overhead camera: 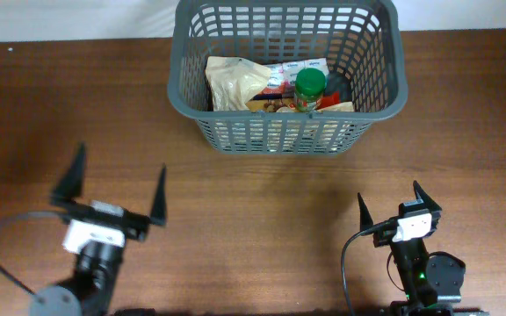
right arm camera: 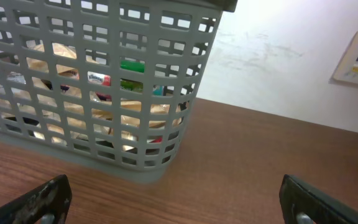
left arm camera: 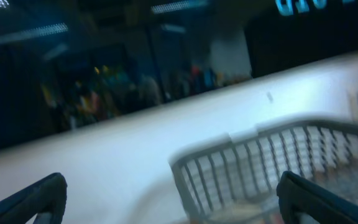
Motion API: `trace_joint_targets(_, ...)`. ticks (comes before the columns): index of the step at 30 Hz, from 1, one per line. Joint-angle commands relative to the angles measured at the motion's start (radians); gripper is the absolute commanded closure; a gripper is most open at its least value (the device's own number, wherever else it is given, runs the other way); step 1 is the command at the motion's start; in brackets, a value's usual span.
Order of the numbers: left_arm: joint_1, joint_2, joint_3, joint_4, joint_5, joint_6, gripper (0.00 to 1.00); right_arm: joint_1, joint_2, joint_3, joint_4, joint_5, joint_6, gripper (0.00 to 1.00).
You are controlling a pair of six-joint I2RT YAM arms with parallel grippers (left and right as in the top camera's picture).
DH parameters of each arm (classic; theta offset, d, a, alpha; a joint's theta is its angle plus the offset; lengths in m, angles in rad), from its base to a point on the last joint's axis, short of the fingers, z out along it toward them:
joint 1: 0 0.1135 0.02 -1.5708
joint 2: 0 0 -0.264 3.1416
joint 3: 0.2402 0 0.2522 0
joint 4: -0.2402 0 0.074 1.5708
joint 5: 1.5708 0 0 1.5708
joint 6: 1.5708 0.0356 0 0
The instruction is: Pack container
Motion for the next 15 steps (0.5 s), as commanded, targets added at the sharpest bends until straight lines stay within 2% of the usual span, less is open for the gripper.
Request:
trace_joint_targets(1, -0.002, -0.175, -0.222, 0.029, 0.019, -0.01, 0.01, 0.007, -0.007, -0.007, -0.004, 0.009, -0.006, 0.01)
trace_joint_targets(8, -0.003, -0.336, -0.447, 0.03, 0.014, -0.01, 0.01, 0.007, -0.007, -0.007, -0.004, 0.009, -0.006, 0.01)
trace_joint_targets(12, -0.021, -0.334, -0.492, 0.022, 0.015, -0.009, 0.01, 0.007, -0.007, -0.007, -0.004, 0.009, -0.006, 0.01)
trace_joint_targets(15, -0.028, -0.334, -0.524, -0.056, 0.012, -0.009, 0.01, 0.007, -0.007, -0.007, -0.004, 0.009, -0.006, 0.01)
